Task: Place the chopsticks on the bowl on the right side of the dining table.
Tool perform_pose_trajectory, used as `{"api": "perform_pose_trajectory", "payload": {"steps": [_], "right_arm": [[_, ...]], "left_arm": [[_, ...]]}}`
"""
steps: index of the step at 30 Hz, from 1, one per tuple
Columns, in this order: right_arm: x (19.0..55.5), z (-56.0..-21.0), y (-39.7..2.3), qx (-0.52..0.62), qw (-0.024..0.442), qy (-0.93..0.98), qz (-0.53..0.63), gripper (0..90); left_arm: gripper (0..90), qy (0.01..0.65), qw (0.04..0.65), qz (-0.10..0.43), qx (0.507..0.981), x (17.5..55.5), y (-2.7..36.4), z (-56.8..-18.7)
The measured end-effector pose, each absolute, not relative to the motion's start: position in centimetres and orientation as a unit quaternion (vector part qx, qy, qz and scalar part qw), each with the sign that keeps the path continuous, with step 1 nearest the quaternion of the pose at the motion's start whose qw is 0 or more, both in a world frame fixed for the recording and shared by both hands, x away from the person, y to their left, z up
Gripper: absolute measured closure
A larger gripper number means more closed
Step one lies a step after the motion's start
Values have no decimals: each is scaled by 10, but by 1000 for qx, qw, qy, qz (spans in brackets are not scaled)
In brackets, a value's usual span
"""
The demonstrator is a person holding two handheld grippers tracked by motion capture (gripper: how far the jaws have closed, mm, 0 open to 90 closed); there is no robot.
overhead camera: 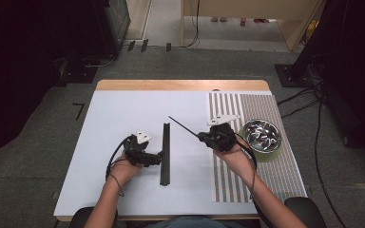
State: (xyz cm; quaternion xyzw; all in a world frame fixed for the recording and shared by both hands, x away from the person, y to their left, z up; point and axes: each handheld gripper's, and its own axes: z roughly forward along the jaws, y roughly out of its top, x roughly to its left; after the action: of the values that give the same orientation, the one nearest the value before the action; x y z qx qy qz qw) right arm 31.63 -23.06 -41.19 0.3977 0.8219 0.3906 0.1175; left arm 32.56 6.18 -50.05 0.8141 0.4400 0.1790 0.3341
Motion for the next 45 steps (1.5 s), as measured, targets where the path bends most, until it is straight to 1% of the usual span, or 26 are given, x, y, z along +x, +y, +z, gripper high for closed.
{"api": "perform_pose_trajectory", "payload": {"steps": [28, 45], "right_arm": [[319, -395, -263, 415, 130, 808, 398, 873], [325, -390, -292, 440, 138, 789, 406, 873]], "left_arm": [[0, 440, 334, 178, 815, 326, 62, -500], [0, 440, 335, 179, 814, 326, 62, -501]]}}
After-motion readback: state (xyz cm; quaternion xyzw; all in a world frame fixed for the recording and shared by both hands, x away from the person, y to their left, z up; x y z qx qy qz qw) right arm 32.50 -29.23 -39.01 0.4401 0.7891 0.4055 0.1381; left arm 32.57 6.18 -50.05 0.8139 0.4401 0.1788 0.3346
